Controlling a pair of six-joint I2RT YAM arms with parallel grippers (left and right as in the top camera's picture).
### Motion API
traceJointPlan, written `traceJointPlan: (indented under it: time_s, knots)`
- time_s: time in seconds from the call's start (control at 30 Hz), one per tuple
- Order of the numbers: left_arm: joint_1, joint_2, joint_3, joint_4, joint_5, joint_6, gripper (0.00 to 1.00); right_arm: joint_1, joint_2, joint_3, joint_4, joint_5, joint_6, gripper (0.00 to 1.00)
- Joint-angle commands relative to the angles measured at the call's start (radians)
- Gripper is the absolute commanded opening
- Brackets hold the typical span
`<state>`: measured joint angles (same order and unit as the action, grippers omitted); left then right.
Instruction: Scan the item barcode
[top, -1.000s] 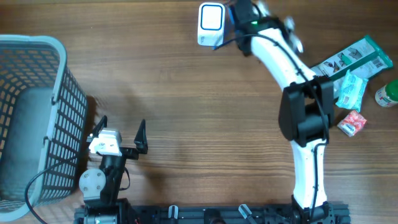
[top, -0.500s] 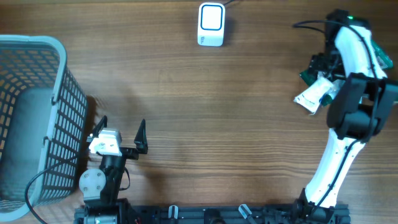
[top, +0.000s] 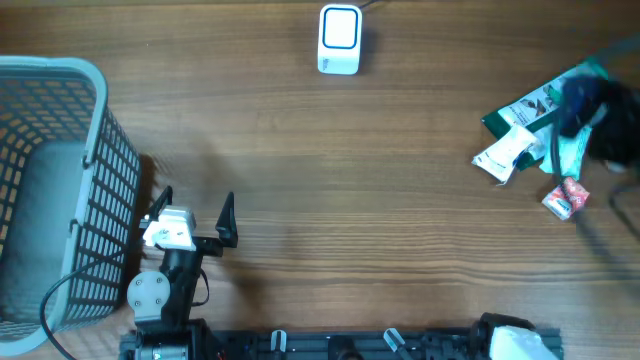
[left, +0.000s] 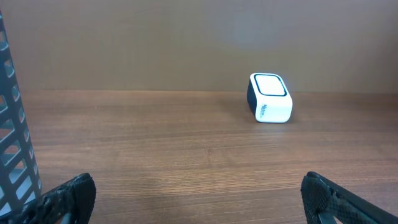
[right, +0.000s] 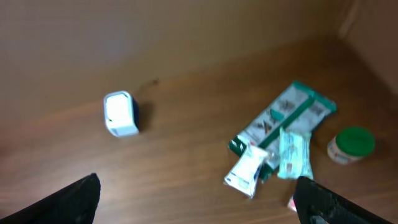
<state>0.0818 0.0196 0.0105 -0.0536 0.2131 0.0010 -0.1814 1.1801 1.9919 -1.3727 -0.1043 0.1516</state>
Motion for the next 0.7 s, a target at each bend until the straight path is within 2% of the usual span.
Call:
traceJointPlan:
  time_s: [0.0,0.13,0.2,0.27,0.33,0.4,0.5,0.57,0.67]
  knots:
    - [0.008,-0.006,-0.005,-0.003,-0.002,-0.01,1.0,-0.001,-0.136,-0.003,-0.002,-0.031,-0.019,1.0]
    - [0.008,-0.006,-0.005,-0.003,-0.002,-0.01,1.0,-0.001,-0.287,-0.003,-0.003,-0.03,0.029,1.0]
    - [0.008,-0.006,-0.005,-0.003,-0.002,-0.01,1.0,-0.001,-0.32,-0.003,0.0,-0.022,0.0,1.0]
    - [0.008,-0.006,-0.005,-0.003,-0.002,-0.01,1.0,-0.001,-0.327,-0.008,0.046,-0.049,-0.038,1.0]
    - [0.008,-0.006,-0.005,-0.003,-0.002,-0.01,1.0,-0.001,-0.364,-0.092,0.224,-0.171,-0.118,1.0]
    - [0.008,-0.006,-0.005,-0.003,-0.002,-0.01,1.0,-0.001,-0.438,-0.253,0.454,-0.296,-0.161,1.0]
    - [0.008,-0.006,-0.005,-0.003,-0.002,-0.01,1.0,-0.001,-0.633,-0.657,0.894,-0.426,-0.116,1.0]
    - [0.008,-0.006,-0.005,-0.003,-0.002,-0.01,1.0,0.026,-0.81,-0.997,1.211,-0.435,-0.05,1.0]
    - [0.008,-0.006,-0.005,-0.003,-0.002,-0.01,1.0,0.108,-0.998,-1.355,1.493,-0.355,-0.046,1.0]
